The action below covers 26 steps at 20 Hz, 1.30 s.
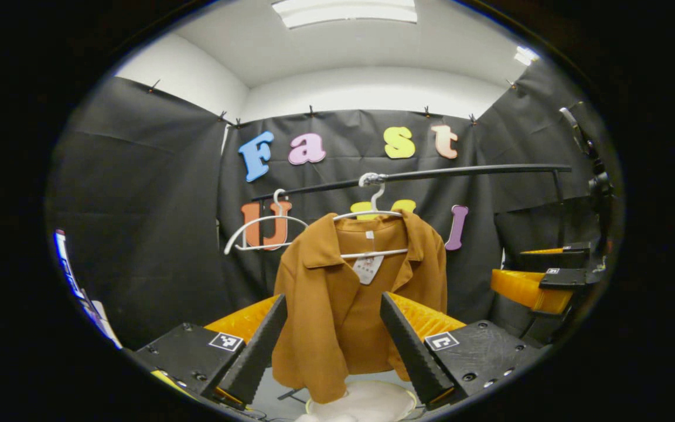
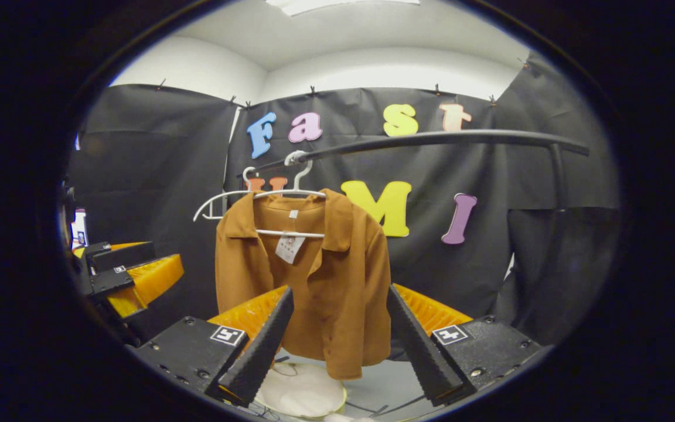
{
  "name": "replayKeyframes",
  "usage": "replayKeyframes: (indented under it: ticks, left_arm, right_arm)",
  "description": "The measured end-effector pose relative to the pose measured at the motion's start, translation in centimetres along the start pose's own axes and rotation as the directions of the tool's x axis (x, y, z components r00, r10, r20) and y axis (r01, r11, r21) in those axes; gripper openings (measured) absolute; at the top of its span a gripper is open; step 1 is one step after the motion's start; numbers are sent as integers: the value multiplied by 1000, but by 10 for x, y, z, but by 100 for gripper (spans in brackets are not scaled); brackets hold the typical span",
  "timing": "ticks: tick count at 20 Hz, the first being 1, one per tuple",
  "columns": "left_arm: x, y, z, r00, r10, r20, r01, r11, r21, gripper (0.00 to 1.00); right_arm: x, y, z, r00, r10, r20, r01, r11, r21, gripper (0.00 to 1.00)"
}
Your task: Grasp the clothes on the hanger with both hands and then place them into the laundry hamper below.
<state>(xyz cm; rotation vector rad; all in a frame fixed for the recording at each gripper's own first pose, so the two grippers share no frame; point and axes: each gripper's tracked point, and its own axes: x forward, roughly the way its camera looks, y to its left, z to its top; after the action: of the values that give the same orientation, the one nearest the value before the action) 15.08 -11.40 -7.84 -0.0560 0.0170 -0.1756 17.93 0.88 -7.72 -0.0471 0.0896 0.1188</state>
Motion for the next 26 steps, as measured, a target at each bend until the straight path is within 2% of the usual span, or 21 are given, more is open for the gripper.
replayKeyframes:
  ticks: [5, 9, 10, 11, 14, 15, 16, 17, 18, 19, 21, 23, 25, 26]
  left_arm:
    - [97, -15, -15, 1000, -7, 7, 8, 1000, -29, 100]
    - [163, -8, -36, 998, 35, -47, -39, 996, -78, 100]
    - [174, -2, -38, 997, 54, -53, -58, 995, -79, 97]
    - [184, 4, -41, 996, 76, -57, -80, 994, -78, 100]
    - [201, 22, -46, 990, 132, -56, -136, 989, -67, 97]
    - [203, 27, -49, 988, 144, -60, -148, 987, -59, 100]
    - [204, 33, -52, 985, 159, -63, -162, 986, -44, 95]
    - [203, 41, -55, 982, 175, -68, -177, 984, -30, 99]
    - [202, 48, -57, 979, 193, -68, -194, 981, -13, 99]
    - [199, 53, -58, 976, 208, -69, -208, 978, -2, 95]
    - [200, 60, -59, 970, 232, -72, -231, 973, 9, 99]
    - [200, 63, -59, 967, 244, -70, -243, 970, 20, 95]
    - [200, 67, -62, 964, 254, -75, -251, 967, 36, 99]
    - [200, 68, -64, 963, 258, -77, -256, 966, 42, 95]
  right_arm:
    - [65, -22, -6, 1000, 11, -25, -10, 1000, 10, 100]
    - [105, -27, -11, 998, 32, -47, -31, 999, 7, 100]
    - [114, -24, -12, 997, 49, -55, -49, 999, 14, 100]
    - [122, -19, -13, 996, 65, -59, -63, 998, 22, 100]
    - [144, -2, -13, 993, 100, -64, -99, 995, 19, 100]
    - [149, 4, -14, 992, 106, -62, -105, 994, 20, 100]
    - [155, 10, -13, 992, 115, -59, -114, 993, 26, 100]
    - [160, 14, -11, 992, 115, -57, -114, 993, 31, 100]
    - [167, 16, -9, 993, 108, -54, -106, 994, 39, 100]
    - [172, 19, -8, 994, 97, -50, -95, 994, 49, 100]
    - [186, 22, -5, 997, 59, -44, -56, 996, 73, 100]
    - [198, 31, -4, 998, 41, -42, -37, 994, 99, 100]
    - [208, 40, -5, 999, 20, -26, -17, 993, 115, 100]
    - [215, 40, -5, 1000, 1, -23, 1, 993, 118, 100]
